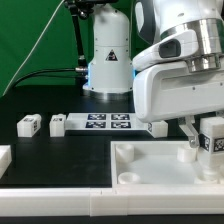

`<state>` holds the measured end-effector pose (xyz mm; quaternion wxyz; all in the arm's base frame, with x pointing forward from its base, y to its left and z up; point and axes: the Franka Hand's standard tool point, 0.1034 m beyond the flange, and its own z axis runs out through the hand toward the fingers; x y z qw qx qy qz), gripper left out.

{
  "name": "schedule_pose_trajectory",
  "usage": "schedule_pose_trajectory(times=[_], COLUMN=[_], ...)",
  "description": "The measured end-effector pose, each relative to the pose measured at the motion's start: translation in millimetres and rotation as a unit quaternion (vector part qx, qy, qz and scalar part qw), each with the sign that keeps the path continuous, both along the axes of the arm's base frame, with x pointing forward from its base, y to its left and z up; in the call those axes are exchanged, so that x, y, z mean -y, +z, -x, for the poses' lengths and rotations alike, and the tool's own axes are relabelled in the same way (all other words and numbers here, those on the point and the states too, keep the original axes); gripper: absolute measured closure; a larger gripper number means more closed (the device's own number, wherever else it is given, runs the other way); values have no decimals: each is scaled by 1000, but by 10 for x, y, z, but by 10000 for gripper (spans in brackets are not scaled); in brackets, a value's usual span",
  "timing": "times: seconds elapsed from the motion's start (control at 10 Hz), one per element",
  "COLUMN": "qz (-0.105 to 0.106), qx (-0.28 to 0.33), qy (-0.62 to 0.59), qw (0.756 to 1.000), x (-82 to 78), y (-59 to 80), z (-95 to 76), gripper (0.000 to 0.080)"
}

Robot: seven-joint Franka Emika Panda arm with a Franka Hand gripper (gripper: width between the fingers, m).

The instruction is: Assemble one leg

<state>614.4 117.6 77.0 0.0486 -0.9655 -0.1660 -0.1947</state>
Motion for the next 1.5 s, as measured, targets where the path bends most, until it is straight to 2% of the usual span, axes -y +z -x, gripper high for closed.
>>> schedule_pose_trajectory(times=[0.5,1.0,1.5], qz=[4,3,5], qx=[3,1,-4], qy=[2,10,12], qw=[1000,1000,1000], x=[79,-13,20], y=[-8,-69,-144], z=[3,52,71], gripper=[509,509,507])
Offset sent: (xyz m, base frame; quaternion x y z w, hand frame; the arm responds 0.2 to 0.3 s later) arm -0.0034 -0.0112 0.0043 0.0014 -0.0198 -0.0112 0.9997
